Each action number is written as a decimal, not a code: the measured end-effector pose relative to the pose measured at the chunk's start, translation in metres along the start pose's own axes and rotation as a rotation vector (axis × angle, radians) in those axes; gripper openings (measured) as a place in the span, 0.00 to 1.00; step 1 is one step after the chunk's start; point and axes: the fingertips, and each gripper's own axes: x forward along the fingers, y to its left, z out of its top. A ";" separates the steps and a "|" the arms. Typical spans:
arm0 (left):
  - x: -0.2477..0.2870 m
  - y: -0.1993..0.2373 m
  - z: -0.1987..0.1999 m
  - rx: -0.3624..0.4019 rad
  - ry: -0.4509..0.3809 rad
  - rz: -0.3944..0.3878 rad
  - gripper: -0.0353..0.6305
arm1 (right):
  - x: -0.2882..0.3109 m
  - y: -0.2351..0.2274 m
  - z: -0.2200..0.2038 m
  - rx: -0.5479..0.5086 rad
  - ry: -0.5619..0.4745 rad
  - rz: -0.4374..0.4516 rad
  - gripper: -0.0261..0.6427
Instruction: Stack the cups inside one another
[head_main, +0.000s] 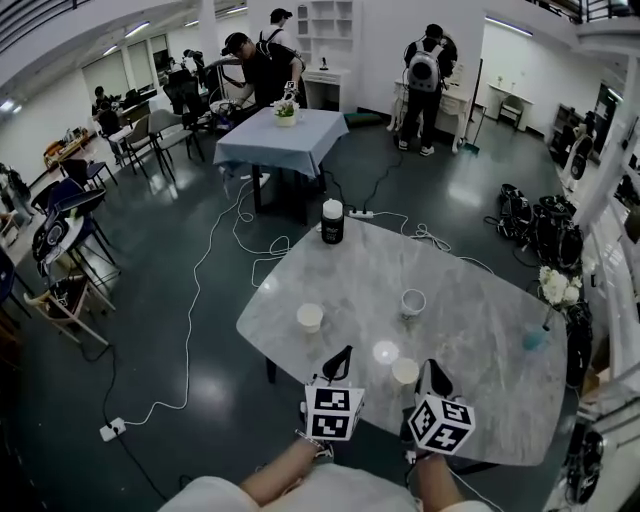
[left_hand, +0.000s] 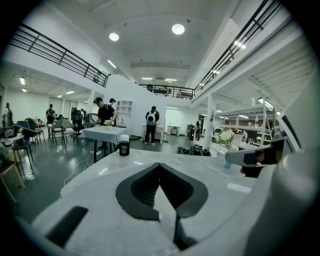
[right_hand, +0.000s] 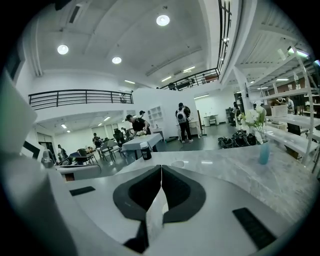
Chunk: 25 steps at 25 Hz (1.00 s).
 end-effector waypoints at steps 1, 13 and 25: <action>0.006 0.003 0.002 0.001 0.003 -0.009 0.05 | 0.006 0.002 0.003 0.000 -0.001 -0.006 0.05; 0.060 0.016 0.006 -0.010 0.037 -0.077 0.05 | 0.040 -0.008 0.007 0.031 0.023 -0.073 0.05; 0.081 0.000 0.000 -0.046 0.065 -0.047 0.05 | 0.061 -0.025 0.012 0.029 0.046 -0.017 0.05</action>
